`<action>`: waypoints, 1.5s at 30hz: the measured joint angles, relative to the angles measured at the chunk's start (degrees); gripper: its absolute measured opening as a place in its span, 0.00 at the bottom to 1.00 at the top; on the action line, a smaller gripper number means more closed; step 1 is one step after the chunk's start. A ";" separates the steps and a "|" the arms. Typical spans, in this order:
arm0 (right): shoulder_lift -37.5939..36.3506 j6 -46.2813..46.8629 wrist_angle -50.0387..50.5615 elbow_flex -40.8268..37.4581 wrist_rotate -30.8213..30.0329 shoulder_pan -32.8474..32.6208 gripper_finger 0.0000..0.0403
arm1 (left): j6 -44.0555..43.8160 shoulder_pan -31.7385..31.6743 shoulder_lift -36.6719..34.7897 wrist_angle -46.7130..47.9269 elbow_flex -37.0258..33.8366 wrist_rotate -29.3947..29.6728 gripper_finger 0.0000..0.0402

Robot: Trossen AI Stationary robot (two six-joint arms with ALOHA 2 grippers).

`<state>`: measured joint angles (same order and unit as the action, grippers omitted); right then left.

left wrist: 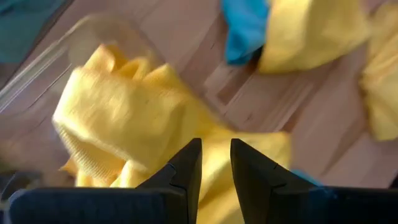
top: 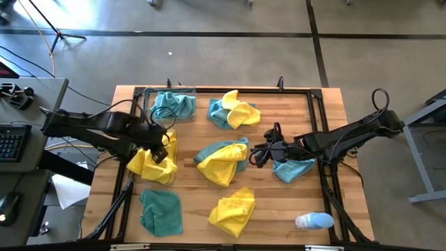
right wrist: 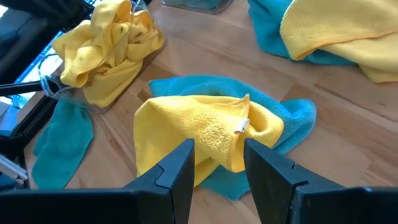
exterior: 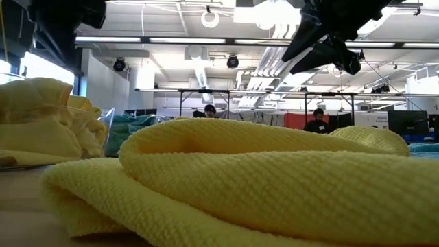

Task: Sort microfiber towel by color & place in baskets
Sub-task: Put the blue microfiber cloth into the top transparent bin

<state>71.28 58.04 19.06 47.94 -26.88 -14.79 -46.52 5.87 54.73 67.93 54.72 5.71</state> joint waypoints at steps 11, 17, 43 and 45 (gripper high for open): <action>0.59 5.31 2.43 0.00 -1.59 0.24 0.33 | 3.20 2.03 0.60 -14.40 0.00 0.12 0.18; 0.57 15.00 14.23 0.00 1.29 1.16 0.33 | 7.58 3.65 2.56 -25.79 0.00 1.06 0.18; 15.14 4.88 40.46 -0.03 24.71 1.72 0.33 | 3.70 4.04 21.37 -57.83 0.02 -1.15 0.18; 16.78 2.07 38.98 -0.56 24.93 1.51 0.33 | 2.86 4.04 21.41 -61.02 0.02 -1.11 0.18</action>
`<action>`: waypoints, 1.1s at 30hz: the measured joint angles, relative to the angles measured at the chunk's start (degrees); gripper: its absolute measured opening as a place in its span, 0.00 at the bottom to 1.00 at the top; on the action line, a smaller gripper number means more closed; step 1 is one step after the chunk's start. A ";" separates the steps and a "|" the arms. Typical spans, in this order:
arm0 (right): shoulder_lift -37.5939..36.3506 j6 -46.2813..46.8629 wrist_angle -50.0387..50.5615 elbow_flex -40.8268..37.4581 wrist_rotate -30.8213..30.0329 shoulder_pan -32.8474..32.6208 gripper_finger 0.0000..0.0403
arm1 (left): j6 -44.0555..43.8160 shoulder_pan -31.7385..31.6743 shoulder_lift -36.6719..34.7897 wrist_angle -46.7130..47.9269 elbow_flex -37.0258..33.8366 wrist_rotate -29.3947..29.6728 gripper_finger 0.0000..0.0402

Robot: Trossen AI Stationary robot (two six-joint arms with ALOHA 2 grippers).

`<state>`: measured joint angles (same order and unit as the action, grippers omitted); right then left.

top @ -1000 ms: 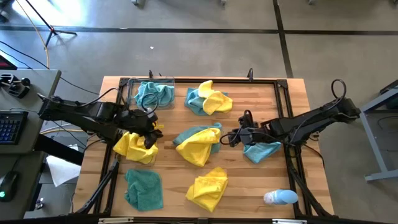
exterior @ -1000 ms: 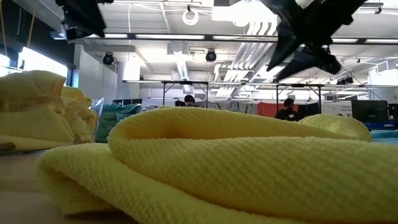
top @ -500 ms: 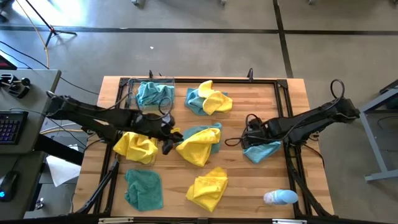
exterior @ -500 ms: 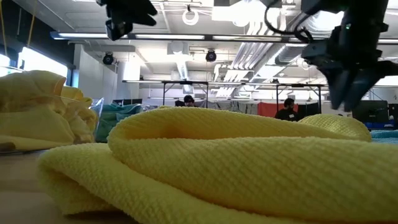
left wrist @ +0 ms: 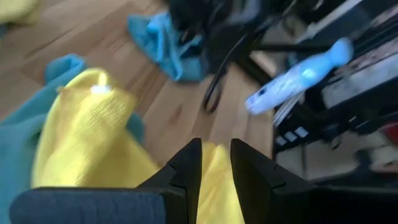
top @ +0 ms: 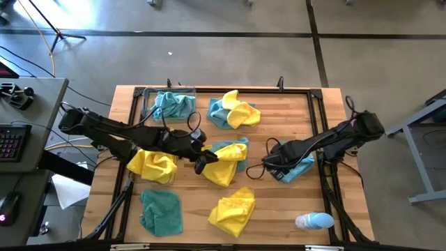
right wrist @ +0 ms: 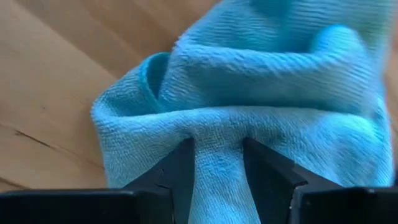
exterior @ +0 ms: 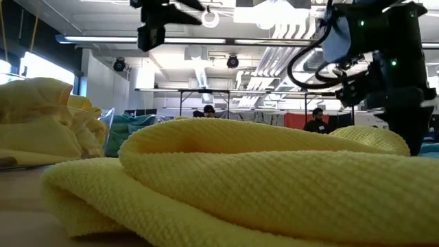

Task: Sort microfiber towel by color & place in baskets
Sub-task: Put the blue microfiber cloth into the top transparent bin

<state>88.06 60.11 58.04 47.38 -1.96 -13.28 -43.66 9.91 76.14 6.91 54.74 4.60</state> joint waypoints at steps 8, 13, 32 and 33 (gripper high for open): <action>-1.10 -5.73 -11.48 -5.82 1.45 -0.52 0.05 | -1.27 0.00 -0.02 -8.43 0.00 0.92 0.18; -9.20 -7.93 -8.40 -3.11 -5.51 -2.98 0.05 | -0.32 0.46 -0.02 -8.77 0.00 4.74 0.18; -29.14 -18.99 -9.86 6.66 -19.26 -6.01 0.01 | 10.87 -0.92 4.65 -32.86 0.02 6.16 0.32; -29.07 -19.16 -9.90 6.66 -18.89 -6.01 0.00 | 10.89 -0.94 5.81 -34.99 0.04 5.39 0.35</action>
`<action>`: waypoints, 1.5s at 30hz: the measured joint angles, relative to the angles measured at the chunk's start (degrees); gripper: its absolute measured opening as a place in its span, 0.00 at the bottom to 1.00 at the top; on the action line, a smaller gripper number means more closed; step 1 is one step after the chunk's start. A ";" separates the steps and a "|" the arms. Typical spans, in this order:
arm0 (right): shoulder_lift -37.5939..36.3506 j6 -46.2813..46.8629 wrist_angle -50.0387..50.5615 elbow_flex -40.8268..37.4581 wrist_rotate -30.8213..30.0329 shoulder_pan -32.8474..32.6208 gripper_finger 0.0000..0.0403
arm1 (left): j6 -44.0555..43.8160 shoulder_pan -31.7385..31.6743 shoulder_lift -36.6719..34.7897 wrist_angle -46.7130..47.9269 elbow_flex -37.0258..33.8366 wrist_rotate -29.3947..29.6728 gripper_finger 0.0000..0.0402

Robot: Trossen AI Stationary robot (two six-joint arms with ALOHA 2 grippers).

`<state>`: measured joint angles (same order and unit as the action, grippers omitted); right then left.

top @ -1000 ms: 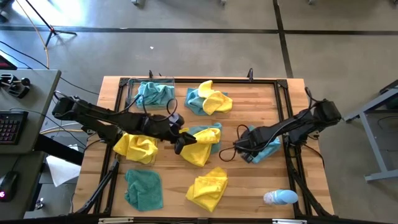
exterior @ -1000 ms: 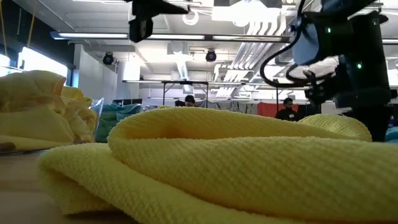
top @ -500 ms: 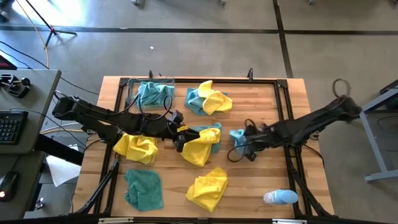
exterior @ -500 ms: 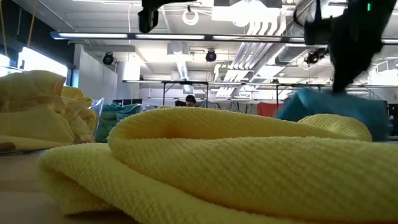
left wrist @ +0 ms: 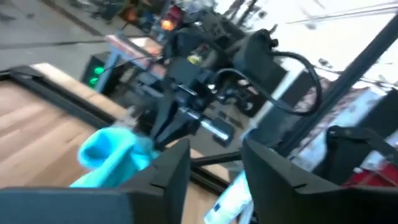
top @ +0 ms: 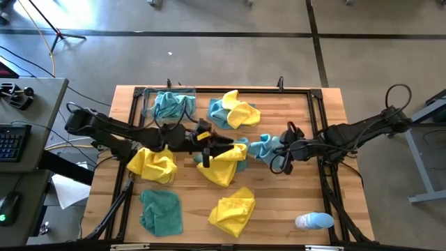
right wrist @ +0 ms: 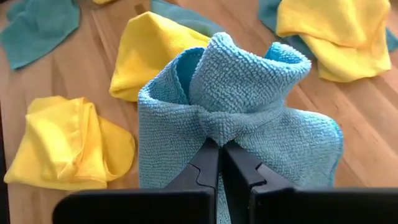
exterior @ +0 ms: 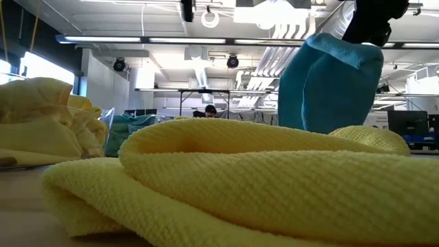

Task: Sort microfiber towel by color & place in baskets
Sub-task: Put the blue microfiber cloth into the top transparent bin

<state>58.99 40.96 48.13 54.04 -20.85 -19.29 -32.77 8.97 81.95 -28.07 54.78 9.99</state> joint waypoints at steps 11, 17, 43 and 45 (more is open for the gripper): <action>-0.16 -5.22 -7.70 0.00 4.28 0.00 0.00 | 12.74 0.04 15.82 2.40 18.07 -2.50 0.57; -0.16 -9.09 -10.26 0.00 4.95 0.00 0.00 | 24.05 -0.07 21.65 21.99 34.25 -1.52 0.58; -0.16 -31.51 -33.37 -0.02 -3.64 -5.09 0.00 | 23.82 0.13 24.58 35.91 38.92 0.45 0.58; -0.14 -31.92 -33.49 -0.02 -6.38 -5.09 0.00 | 23.85 0.16 24.71 36.31 38.84 0.27 0.58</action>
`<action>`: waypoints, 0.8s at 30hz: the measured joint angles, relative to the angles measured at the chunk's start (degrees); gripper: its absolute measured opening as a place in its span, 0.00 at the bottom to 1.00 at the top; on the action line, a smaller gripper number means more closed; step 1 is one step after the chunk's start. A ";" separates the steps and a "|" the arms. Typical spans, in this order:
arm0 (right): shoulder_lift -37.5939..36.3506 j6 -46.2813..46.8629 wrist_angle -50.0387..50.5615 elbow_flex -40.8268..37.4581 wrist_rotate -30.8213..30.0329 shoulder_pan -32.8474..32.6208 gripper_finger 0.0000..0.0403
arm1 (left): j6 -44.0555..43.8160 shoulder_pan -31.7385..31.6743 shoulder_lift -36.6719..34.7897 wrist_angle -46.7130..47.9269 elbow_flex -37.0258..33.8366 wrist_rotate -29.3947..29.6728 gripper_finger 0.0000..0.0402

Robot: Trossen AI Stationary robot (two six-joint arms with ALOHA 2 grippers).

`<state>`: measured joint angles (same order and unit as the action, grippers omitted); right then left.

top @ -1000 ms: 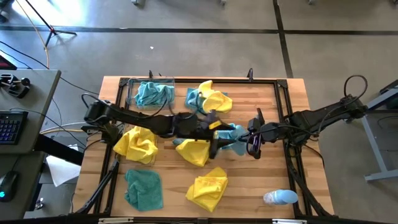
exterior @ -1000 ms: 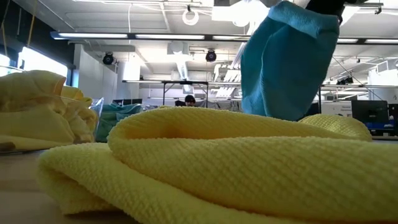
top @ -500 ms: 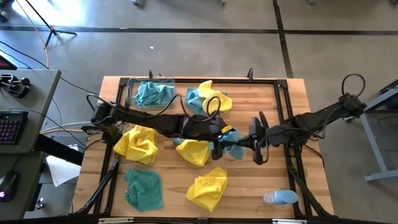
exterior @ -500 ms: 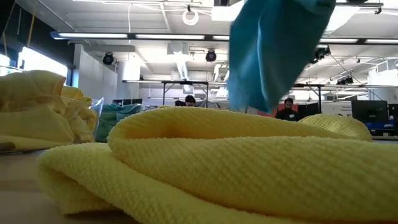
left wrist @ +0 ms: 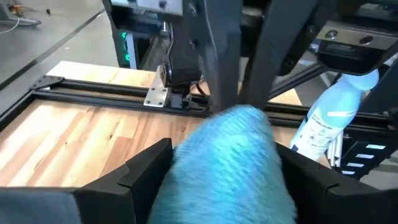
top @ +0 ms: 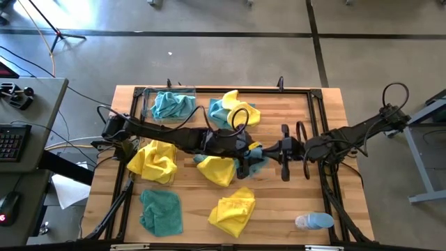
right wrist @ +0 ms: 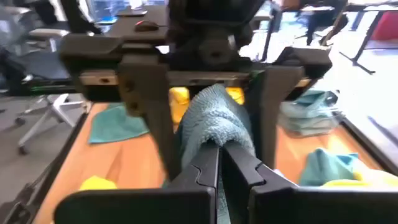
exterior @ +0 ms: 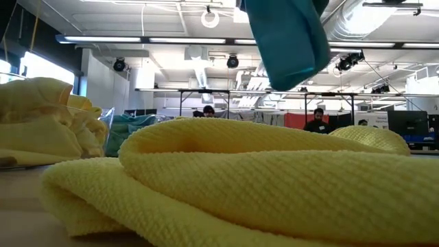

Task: Sort microfiber towel by color & place in baskets
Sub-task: Put the blue microfiber cloth into the top transparent bin

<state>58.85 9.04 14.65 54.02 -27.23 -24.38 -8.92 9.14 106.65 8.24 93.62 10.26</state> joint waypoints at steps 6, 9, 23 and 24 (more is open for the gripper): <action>-0.02 -0.52 -0.52 0.00 -0.86 0.00 0.00 | -1.32 0.19 0.00 2.69 0.00 0.94 0.58; -0.02 -0.26 -0.46 0.00 -1.09 0.02 0.00 | -5.65 -0.31 0.00 6.40 0.00 2.25 0.56; -0.02 14.50 10.34 0.02 -2.50 0.02 0.17 | -8.53 -3.47 -1.08 13.50 -0.11 -0.18 0.05; -0.02 16.25 11.59 0.02 -3.00 0.02 0.20 | -8.54 -4.03 -1.88 15.53 -0.11 -0.75 0.06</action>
<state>58.83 25.29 26.24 54.04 -30.23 -24.36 -17.47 5.10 104.77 23.77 93.51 9.51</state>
